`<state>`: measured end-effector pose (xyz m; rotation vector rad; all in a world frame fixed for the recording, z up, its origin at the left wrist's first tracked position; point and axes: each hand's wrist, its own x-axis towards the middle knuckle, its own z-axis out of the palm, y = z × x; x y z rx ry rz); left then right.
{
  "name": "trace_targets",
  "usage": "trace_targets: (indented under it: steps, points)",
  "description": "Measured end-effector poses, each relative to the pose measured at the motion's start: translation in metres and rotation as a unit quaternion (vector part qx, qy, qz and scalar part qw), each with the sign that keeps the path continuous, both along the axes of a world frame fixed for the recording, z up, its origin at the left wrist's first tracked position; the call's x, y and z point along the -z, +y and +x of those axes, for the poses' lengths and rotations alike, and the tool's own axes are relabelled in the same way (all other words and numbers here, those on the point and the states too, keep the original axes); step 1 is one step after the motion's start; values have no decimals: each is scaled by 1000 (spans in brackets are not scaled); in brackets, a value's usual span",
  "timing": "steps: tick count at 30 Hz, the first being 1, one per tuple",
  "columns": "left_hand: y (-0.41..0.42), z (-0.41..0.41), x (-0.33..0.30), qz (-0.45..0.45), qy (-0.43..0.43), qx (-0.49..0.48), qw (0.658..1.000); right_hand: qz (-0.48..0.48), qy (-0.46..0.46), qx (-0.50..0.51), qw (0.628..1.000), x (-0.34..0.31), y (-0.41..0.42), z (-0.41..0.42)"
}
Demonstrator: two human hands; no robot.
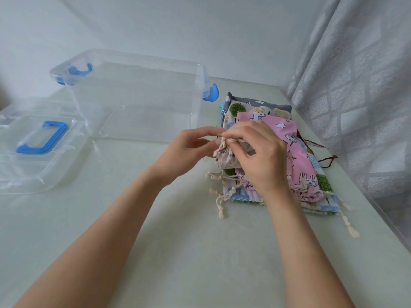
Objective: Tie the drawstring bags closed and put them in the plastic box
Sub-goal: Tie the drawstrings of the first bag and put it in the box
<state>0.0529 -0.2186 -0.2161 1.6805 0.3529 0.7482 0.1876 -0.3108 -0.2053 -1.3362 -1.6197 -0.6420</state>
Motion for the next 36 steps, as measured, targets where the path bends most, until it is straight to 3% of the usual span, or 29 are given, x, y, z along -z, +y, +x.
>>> trace_targets:
  steps: [8,12,18,25,36]
  points:
    - [-3,-4,-10,-18,-12,2,1000,5,18,-11,1000,4,-3,5]
    - [-1,-9,-17,-50,-31,-7,998,20,73,-43,996,3,-5,16]
    - [-8,-2,-12,6,-6,-3,1000,-12,115,-91,989,6,-3,12]
    - [-2,-1,-8,-66,6,14,998,-18,114,-96,989,10,-2,15]
    - [8,-3,-5,84,-6,-129,988,-133,319,-105,933,6,-5,24]
